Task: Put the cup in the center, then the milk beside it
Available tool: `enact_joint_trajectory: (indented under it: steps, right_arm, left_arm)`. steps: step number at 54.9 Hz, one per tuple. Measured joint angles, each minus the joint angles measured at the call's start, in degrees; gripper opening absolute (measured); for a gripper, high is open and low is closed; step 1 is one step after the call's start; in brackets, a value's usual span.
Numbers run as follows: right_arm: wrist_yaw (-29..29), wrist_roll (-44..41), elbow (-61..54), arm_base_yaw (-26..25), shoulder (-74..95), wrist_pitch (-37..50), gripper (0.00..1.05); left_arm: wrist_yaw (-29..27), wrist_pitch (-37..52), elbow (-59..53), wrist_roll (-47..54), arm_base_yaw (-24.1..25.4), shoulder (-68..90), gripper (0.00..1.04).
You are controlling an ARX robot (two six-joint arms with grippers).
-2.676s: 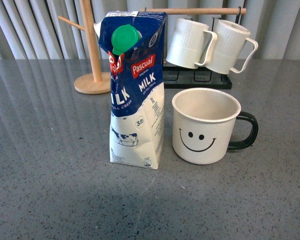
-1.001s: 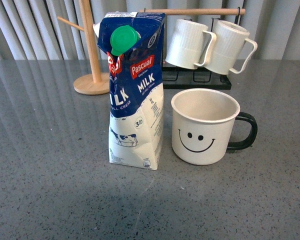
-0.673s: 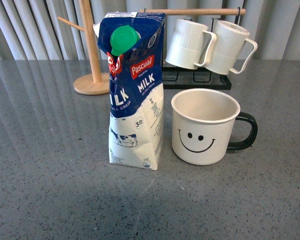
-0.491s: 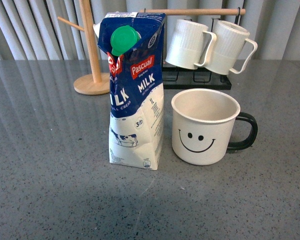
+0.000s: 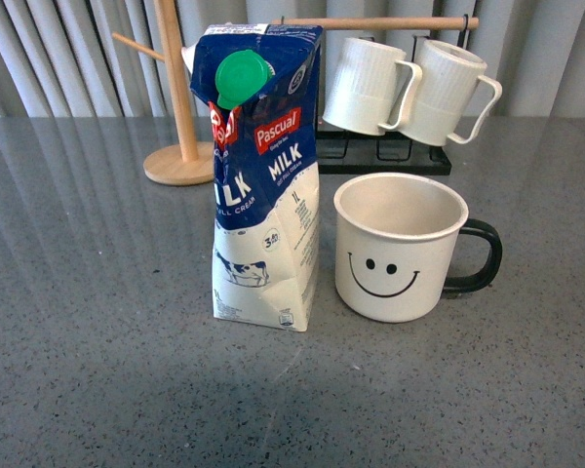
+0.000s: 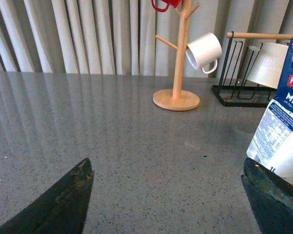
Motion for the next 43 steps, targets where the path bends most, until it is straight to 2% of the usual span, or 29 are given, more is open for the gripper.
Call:
enact_joint_trajectory:
  steps: [4, 8, 43]
  right_arm:
    - [0.00, -0.02, 0.00, 0.00, 0.00, 0.00, 0.98]
    - [0.00, -0.02, 0.00, 0.00, 0.00, 0.00, 0.98]
    - [0.00, 0.00, 0.00, 0.00, 0.00, 0.00, 0.98]
  left_arm:
    - [0.00, 0.00, 0.00, 0.07, 0.00, 0.00, 1.00]
    - [0.00, 0.00, 0.00, 0.09, 0.00, 0.00, 0.97]
    - [0.00, 0.00, 0.00, 0.11, 0.00, 0.00, 0.98]
